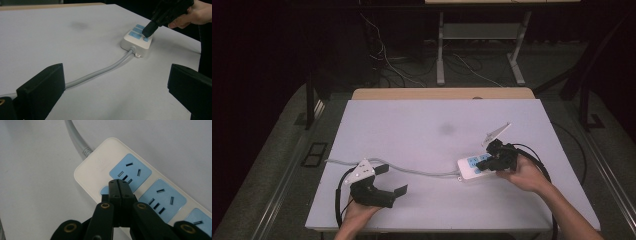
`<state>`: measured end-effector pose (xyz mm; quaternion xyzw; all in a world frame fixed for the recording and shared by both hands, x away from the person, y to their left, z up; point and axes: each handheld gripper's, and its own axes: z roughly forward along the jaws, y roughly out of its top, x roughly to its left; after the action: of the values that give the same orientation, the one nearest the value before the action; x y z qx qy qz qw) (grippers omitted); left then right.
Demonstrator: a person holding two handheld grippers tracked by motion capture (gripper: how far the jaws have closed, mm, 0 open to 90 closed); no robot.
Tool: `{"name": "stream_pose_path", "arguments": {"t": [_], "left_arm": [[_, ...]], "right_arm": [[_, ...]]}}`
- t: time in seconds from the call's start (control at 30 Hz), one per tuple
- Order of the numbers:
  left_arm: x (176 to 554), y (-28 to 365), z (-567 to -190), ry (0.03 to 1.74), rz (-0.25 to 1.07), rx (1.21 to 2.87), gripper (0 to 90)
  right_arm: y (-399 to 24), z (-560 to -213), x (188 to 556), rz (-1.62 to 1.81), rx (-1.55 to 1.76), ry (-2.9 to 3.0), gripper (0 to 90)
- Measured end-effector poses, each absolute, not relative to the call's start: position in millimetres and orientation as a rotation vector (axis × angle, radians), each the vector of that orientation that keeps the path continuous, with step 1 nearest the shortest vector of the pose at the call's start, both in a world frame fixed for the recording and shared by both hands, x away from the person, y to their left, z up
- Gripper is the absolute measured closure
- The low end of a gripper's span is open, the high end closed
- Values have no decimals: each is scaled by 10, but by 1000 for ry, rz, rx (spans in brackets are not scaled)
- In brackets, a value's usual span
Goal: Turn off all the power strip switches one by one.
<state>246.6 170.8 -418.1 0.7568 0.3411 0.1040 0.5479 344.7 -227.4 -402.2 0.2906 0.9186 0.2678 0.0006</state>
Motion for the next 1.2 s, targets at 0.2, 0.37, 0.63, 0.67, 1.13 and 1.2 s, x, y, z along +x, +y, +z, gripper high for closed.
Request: {"name": "stream_pose_path", "arguments": {"t": [0.2, 0.37, 0.63, 0.67, 1.13, 1.2], "left_arm": [[2466, 1700, -4183, 807, 245, 1797, 0], [2466, 1704, -4183, 807, 245, 1796, 0], [2462, 1702, -4183, 808, 243, 1793, 0], [2460, 1700, -4183, 808, 242, 1793, 0], [2450, 1702, -4175, 804, 247, 1791, 0], [2446, 1700, -4173, 807, 246, 1789, 0]], "right_arm": [[-2290, -3970, 3439, 907, 924, 2862, 898], [-2339, -3925, 3427, 945, 941, 2837, 896], [-2469, -3840, 3320, 1037, 997, 2742, 754], [-2488, -3836, 3298, 1044, 1010, 2728, 726], [-2754, -3722, 3017, 1208, 1142, 2539, 138], [-2778, -3712, 2967, 1211, 1157, 2512, 106]]}}
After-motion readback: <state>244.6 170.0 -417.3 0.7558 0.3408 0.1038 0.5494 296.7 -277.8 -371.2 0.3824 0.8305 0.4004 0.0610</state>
